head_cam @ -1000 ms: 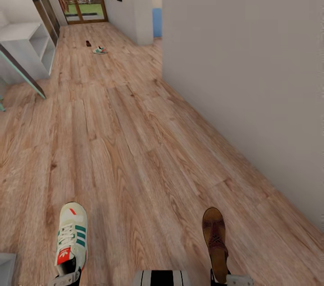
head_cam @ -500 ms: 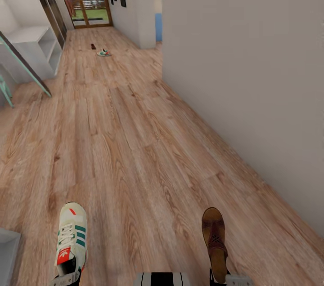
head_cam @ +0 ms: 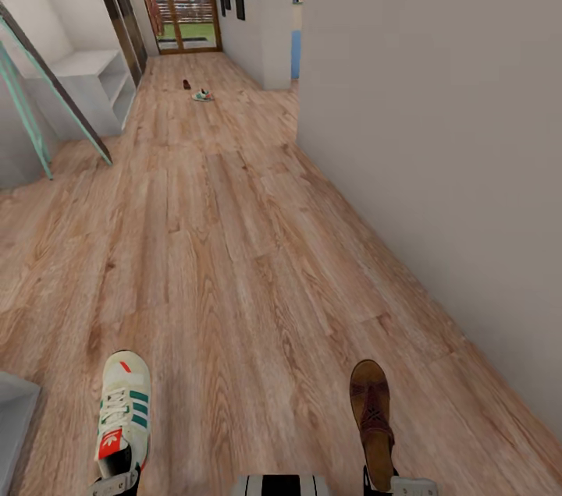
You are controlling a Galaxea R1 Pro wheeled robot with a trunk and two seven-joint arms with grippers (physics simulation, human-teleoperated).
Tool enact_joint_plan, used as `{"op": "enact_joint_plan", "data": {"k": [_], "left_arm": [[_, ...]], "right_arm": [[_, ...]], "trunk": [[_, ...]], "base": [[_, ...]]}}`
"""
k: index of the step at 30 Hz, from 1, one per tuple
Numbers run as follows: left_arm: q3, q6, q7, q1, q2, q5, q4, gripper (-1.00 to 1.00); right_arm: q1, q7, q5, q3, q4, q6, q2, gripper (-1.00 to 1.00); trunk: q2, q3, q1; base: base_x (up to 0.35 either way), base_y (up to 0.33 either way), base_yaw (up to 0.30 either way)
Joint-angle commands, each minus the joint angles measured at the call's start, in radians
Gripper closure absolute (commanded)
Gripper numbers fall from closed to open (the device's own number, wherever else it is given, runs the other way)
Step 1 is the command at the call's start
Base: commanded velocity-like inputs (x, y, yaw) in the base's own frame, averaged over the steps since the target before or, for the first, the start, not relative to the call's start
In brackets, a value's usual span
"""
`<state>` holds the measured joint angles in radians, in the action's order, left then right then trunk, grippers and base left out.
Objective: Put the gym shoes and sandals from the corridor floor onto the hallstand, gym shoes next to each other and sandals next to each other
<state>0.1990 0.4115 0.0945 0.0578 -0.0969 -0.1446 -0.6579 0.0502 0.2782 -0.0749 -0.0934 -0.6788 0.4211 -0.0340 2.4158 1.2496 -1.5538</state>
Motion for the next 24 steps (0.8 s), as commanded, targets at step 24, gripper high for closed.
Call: {"op": "enact_joint_plan", "data": {"k": [24], "left_arm": [[0.002, 0.001, 0.01, 0.0, 0.0, -0.01, 0.001, 1.0]], "right_arm": [[0.0, 0.008, -0.005, -0.003, 0.001, 0.001, 0.0, 1.0]], "trunk": [[0.0, -0.028, 0.0]], "base": [[0.253, -0.102, 0.195]]}}
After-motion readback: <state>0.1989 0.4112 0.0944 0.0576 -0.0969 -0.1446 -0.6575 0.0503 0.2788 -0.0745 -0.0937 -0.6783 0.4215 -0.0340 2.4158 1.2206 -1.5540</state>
